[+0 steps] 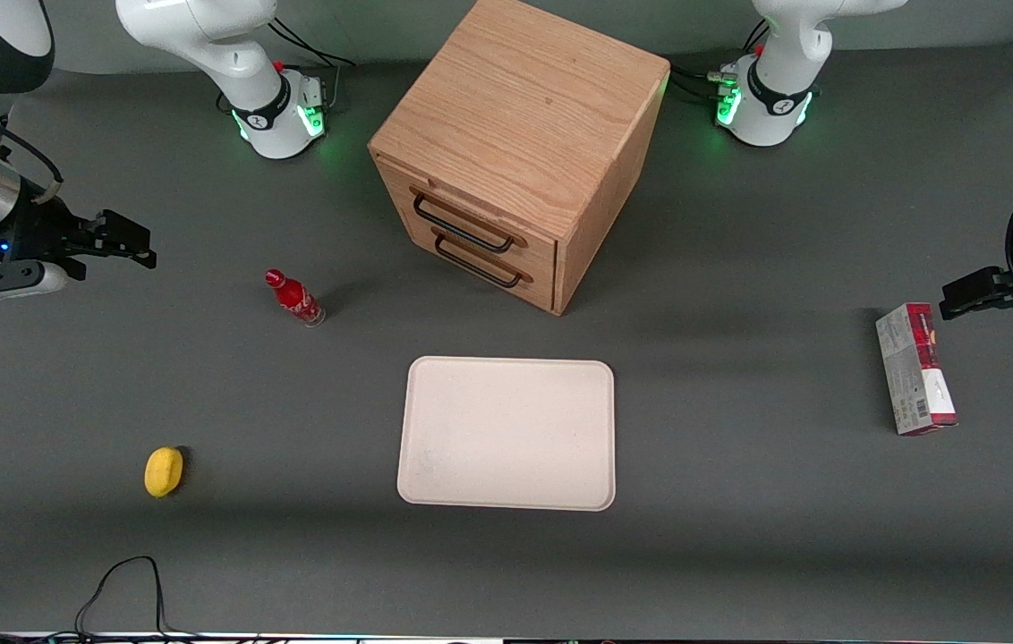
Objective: Open upper drawer
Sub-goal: 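Move the right gripper from rest toward the wooden cabinet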
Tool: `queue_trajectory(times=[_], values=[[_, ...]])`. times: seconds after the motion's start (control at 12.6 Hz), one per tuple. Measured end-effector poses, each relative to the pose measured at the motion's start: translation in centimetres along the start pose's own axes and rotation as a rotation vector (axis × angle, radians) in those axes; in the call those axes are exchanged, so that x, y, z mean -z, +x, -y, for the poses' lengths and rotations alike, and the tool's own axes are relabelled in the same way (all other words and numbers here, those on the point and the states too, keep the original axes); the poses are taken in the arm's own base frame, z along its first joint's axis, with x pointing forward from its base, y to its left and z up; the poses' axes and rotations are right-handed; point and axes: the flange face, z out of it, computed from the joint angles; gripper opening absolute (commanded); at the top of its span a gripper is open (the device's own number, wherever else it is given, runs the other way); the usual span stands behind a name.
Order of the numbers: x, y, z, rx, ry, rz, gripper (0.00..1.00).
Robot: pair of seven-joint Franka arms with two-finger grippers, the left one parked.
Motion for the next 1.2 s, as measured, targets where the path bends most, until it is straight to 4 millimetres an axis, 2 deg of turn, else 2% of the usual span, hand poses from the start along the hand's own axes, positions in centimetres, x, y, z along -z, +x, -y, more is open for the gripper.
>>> queue_trajectory(times=[0.32, 0.8, 1.2], values=[[-0.39, 0.09, 0.19, 0.003, -0.001, 0.028, 1.00], [0.16, -0.13, -0.14, -0.004, 0.000, 0.060, 1.00], [-0.44, 0.26, -0.17, -0.006, -0.001, 0.071, 1.00]])
